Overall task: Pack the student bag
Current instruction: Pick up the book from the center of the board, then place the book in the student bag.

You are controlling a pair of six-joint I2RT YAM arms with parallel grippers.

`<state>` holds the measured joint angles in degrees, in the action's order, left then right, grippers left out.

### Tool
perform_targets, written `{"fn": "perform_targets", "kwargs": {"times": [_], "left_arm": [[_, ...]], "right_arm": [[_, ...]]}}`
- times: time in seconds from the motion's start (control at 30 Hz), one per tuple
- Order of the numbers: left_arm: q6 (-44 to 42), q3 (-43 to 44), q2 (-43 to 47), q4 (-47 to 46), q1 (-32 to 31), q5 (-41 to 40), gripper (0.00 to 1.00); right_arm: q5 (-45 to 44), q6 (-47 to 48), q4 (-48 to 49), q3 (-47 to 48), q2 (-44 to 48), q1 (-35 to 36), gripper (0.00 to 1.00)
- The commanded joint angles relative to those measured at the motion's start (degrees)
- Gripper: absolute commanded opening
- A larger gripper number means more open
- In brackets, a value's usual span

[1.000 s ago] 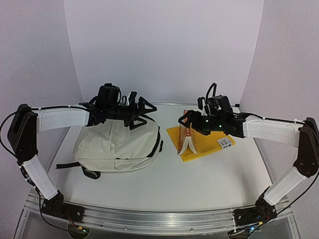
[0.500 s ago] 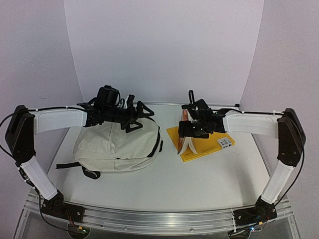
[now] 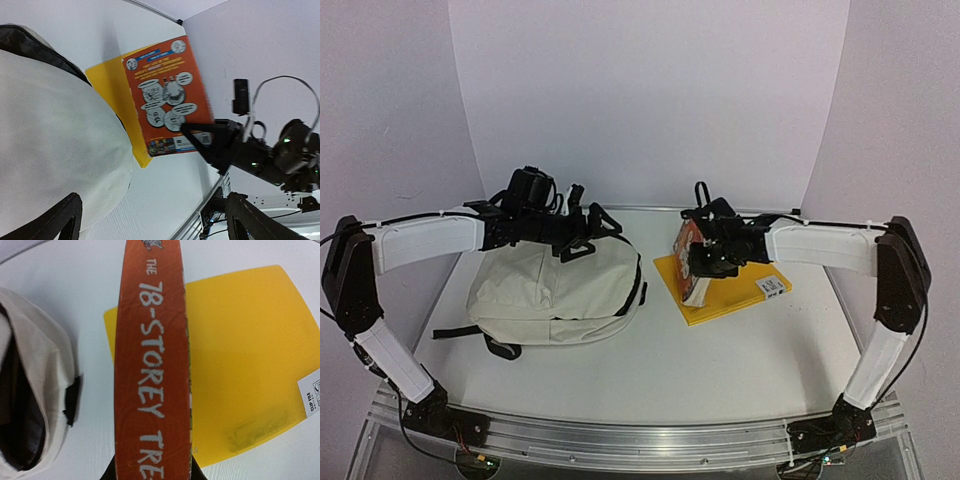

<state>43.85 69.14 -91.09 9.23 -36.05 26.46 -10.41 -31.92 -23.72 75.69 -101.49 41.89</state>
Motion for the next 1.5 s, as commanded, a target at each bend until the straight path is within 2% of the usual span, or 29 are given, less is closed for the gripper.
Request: {"fn": "perform_targets", "kwargs": {"times": [0.0,0.1,0.2,0.33,0.5,0.77,0.9,1.03,1.07,1.23,1.33,1.47], "left_arm": [[-4.7,3.1,2.3,-0.8,0.0,1.4,1.0],[-5.4,3.7,2.7,-1.9,0.0,1.5,1.0],[-7.8,7.0,0.9,3.0,-0.5,-2.9,1.0],[-15.3,16.5,-6.1,17.7,-6.2,-19.4,1.0],[-18.1,29.1,-16.4,31.0,-13.7,-39.0,1.0],[-15.6,45.2,-30.8,47.7,-20.8,-59.5,1.0],[-16.0,52.7,-38.3,55.4,-22.9,-65.9,1.0],[-12.2,58.8,-43.1,65.3,-23.1,-72.8,0.97],[-11.8,58.6,-42.6,66.0,-23.2,-73.9,0.9],[-12.5,52.1,-35.7,61.4,-23.1,-75.6,0.4],[-12.4,50.1,-31.8,60.2,-23.1,-76.1,0.2],[-11.0,49.4,-25.5,61.5,-23.1,-77.2,0.04]], "right_arm": [[6.5,0.5,8.9,0.1,16.6,0.0,0.0],[9.9,-0.8,10.5,-0.6,19.7,-0.1,0.0],[9.7,-2.1,10.8,-1.7,21.1,-0.4,0.0],[9.7,-3.3,11.9,-4.2,21.6,-2.9,0.0],[14.7,-5.6,16.6,-9.8,23.4,-7.9,0.0],[18.5,-6.9,20.2,-16.2,28.0,-12.1,0.0],[19.9,-7.7,22.0,-18.6,28.9,-12.5,0.0],[21.7,-8.8,23.3,-20.1,29.4,-12.6,0.0],[22.4,-8.8,23.3,-20.2,29.4,-12.6,0.0],[29.8,-8.3,23.3,-20.1,29.5,-12.6,0.0],[35.3,-8.3,23.3,-19.7,29.7,-12.5,0.0],[44.2,-9.0,23.3,-18.7,29.0,-11.2,0.0]]}}
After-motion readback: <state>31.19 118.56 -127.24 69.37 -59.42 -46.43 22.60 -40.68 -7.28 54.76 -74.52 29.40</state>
